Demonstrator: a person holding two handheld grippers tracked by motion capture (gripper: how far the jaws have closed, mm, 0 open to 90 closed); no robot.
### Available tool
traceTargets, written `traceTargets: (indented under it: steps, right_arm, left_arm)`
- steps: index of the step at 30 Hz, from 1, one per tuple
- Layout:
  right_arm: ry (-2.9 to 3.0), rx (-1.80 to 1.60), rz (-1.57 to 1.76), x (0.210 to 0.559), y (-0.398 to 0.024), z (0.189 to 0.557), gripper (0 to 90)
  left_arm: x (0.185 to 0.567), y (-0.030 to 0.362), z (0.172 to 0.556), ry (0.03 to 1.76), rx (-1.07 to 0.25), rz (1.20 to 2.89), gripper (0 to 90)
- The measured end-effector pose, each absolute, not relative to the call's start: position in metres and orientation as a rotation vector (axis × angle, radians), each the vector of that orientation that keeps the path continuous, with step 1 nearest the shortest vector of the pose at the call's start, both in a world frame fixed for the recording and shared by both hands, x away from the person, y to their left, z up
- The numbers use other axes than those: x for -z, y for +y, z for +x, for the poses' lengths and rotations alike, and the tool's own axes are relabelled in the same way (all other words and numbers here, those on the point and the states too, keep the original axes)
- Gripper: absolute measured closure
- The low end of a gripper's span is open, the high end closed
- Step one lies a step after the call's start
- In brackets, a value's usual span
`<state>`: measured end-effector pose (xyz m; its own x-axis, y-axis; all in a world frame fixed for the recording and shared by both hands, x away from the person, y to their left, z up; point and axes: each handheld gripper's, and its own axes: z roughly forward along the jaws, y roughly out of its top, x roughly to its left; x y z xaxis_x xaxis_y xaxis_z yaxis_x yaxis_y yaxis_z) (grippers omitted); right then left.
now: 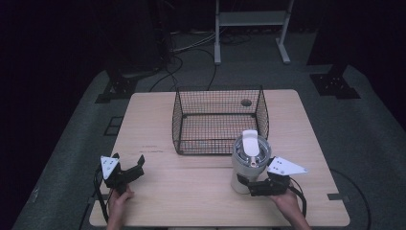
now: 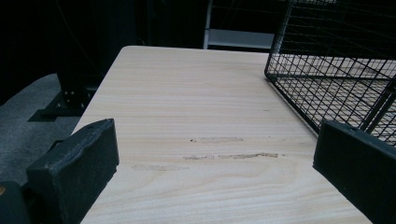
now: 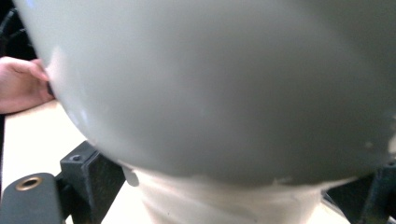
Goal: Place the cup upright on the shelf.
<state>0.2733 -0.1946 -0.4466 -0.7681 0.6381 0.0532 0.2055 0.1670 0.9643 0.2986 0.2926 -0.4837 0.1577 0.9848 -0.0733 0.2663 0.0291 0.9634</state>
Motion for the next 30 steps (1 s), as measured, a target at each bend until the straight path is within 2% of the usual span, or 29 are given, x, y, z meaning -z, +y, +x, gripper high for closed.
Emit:
traceTargets:
  steps: [16, 30]
  right_arm:
    - [2.087, -1.719, 0.626, 0.382, -0.152, 0.301, 9.2]
    - [2.076, -1.733, 0.607, 0.354, -0.132, 0.328, 9.2]
  left_arm:
    - [0.483, 0.293, 0.299, 1.299, -0.901, 1.432, 0.0]
    - [0.483, 0.293, 0.299, 1.300, -0.903, 1.435, 0.0]
